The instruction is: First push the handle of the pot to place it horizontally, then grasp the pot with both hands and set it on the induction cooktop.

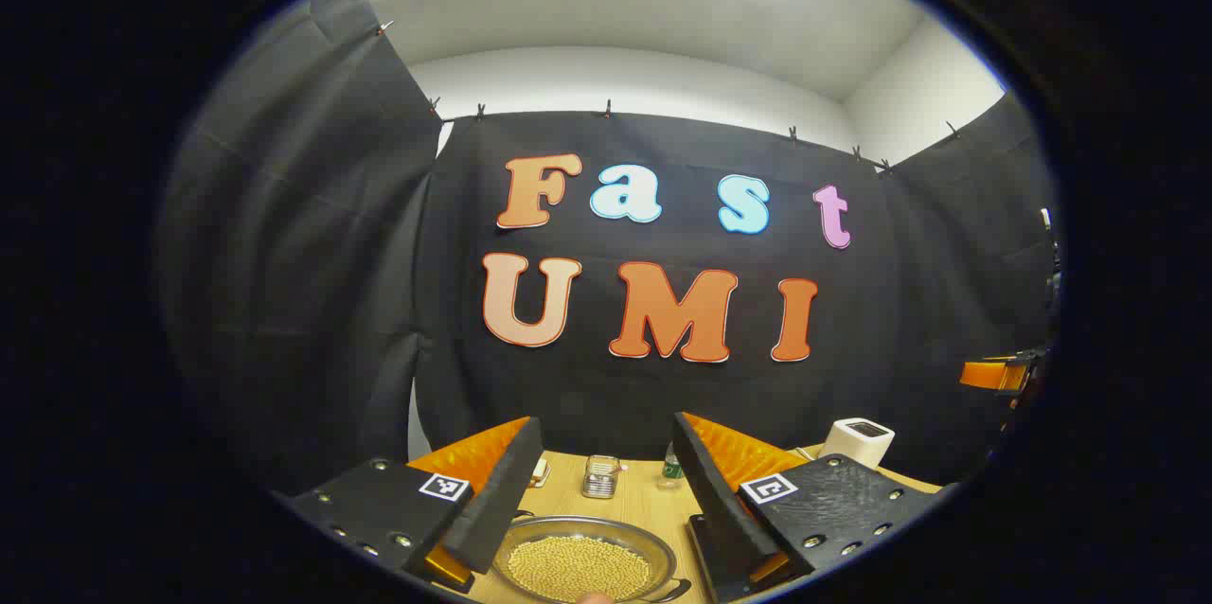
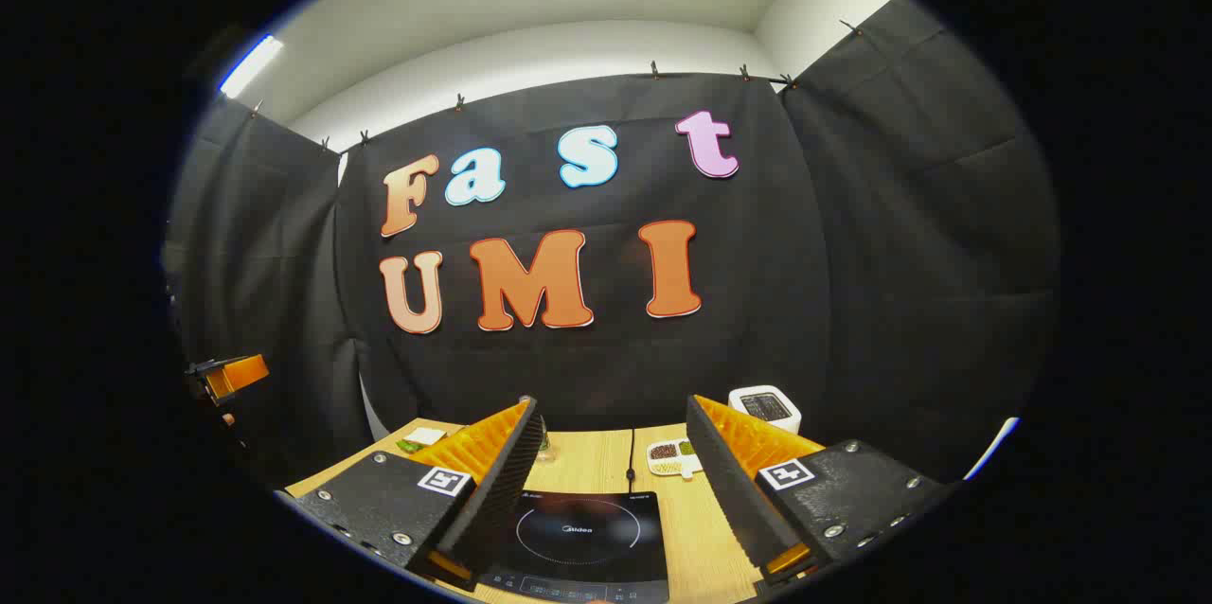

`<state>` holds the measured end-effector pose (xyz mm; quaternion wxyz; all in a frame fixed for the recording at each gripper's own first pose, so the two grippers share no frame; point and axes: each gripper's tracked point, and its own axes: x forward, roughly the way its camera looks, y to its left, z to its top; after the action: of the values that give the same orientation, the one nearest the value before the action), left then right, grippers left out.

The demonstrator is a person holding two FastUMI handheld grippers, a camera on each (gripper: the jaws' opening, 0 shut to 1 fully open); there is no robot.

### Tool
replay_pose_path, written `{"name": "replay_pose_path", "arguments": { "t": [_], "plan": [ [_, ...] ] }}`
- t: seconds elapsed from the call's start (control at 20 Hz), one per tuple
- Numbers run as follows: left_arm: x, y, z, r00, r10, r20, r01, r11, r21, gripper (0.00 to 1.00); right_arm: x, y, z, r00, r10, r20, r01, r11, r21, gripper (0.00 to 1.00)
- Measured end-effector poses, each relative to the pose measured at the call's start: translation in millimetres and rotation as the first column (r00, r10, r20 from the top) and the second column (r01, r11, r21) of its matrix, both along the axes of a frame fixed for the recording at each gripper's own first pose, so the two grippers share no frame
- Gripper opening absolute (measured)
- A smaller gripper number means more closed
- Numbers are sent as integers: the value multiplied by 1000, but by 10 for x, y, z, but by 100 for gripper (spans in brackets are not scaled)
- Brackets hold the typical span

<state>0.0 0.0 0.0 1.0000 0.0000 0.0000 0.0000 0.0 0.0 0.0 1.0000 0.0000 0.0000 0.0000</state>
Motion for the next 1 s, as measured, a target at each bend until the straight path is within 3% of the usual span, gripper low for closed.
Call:
{"name": "replay_pose_path", "arguments": {
  "t": [0.35, 0.4, 0.45, 0.7, 0.75, 1.0],
  "plan": [
    [-3, -76, 26, 1000, 2, 2, -2, 1000, 17, 88, -26, -9, 12, 1000, 4, 5, -4, 1000, -4, 95],
    [-4, -80, 25, 1000, 4, 3, -4, 1000, 23, 88, -21, -13, 13, 1000, 4, 5, -4, 1000, -2, 100],
    [4, -80, 37, 1000, 5, 3, -5, 1000, 28, 88, -15, -20, 8, 1000, 2, 4, -2, 1000, -1, 95],
    [9, -130, 16, 1000, -1, -4, 1, 1000, 23, 88, -9, -38, -8, 1000, 0, -1, 0, 1000, 0, 100],
    [20, -133, 11, 1000, -4, -7, 4, 1000, 21, 88, -4, -41, -23, 1000, 1, -3, -1, 1000, -1, 95],
    [35, -151, 2, 1000, -13, -12, 13, 1000, 27, 88, 7, -36, -64, 1000, 6, -13, -6, 1000, -2, 95]
  ]
}}
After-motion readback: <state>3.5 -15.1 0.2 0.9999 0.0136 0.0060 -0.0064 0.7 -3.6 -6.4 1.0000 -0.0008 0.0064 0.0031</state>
